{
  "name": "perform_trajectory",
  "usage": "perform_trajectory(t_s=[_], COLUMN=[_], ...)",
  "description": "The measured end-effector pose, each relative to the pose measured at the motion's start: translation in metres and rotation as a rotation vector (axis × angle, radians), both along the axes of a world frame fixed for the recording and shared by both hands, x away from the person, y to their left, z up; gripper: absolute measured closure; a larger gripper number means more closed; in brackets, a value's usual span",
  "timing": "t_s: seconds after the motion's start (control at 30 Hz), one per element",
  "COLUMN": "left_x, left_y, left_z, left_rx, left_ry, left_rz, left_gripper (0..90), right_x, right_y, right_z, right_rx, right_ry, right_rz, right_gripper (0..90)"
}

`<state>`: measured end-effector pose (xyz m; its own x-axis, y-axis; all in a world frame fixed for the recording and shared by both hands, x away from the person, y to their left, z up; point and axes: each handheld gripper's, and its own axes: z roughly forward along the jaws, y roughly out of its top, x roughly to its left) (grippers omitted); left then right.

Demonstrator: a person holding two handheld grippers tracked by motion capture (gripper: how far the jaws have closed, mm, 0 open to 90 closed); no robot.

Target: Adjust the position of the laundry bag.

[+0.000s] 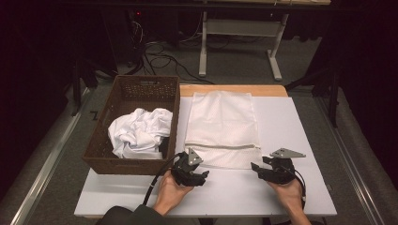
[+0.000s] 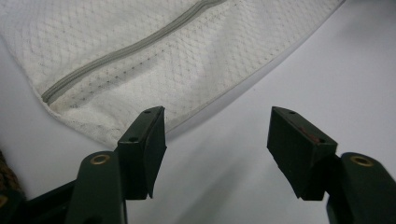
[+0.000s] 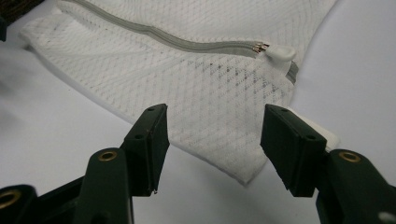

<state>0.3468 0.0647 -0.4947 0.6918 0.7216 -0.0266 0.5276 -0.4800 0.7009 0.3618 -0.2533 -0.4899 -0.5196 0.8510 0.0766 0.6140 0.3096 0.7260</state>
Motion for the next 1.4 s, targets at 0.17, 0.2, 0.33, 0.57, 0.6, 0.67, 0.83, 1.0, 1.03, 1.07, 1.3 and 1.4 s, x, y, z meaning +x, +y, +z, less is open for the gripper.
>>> perform_trajectory(t_s=[0.17, 0.2, 0.33, 0.57, 0.6, 0.67, 0.83, 1.0, 1.03, 1.07, 1.3, 1.4], left_x=[0.0, 0.0, 0.002, 0.002, 0.002, 0.003, 0.008, 0.015, 0.016, 0.018, 0.025, 0.028], left_y=[-0.001, -0.001, -0.003, -0.007, -0.008, -0.008, -0.012, -0.018, -0.019, -0.02, -0.023, -0.023], left_z=[0.0, 0.0, -0.001, 0.0, 0.0, -0.001, -0.002, -0.007, -0.007, -0.008, -0.012, -0.012], left_rx=[0.004, 0.002, 0.013, 0.037, 0.043, 0.048, 0.062, 0.095, 0.094, 0.098, 0.102, 0.093], left_ry=[0.009, 0.012, 0.024, 0.01, 0.011, 0.012, 0.027, 0.051, 0.054, 0.051, 0.039, 0.043], left_rz=[-0.006, -0.006, 0.002, 0.026, 0.031, 0.034, 0.059, 0.094, 0.097, 0.101, 0.108, 0.097], left_gripper=[38.7, 38.7, 37.5, 34.6, 34.6, 34.3, 34.0, 33.7, 33.7, 34.3, 40.5, 50.4], right_x=[0.002, 0.003, 0.008, 0.016, 0.017, 0.018, 0.02, 0.023, 0.023, 0.023, 0.022, 0.022], right_y=[-0.001, -0.002, -0.005, -0.011, -0.011, -0.009, -0.006, -0.006, -0.005, -0.004, 0.002, 0.003], right_z=[0.0, 0.0, -0.002, -0.005, -0.005, -0.006, -0.008, -0.011, -0.011, -0.011, -0.01, -0.009], right_rx=[-0.007, -0.01, -0.031, -0.049, -0.051, -0.06, -0.082, -0.105, -0.111, -0.132, -0.179, -0.197], right_ry=[0.012, 0.02, 0.025, 0.04, 0.045, 0.047, 0.056, 0.056, 0.055, 0.049, 0.039, 0.036], right_rz=[-0.017, -0.028, -0.051, -0.103, -0.107, -0.105, -0.098, -0.096, -0.093, -0.087, -0.026, 0.002], right_gripper=[43.4, 43.4, 43.2, 43.2, 43.3, 44.0, 46.3, 53.3, 55.5, 61.1, 78.3, 88.5])
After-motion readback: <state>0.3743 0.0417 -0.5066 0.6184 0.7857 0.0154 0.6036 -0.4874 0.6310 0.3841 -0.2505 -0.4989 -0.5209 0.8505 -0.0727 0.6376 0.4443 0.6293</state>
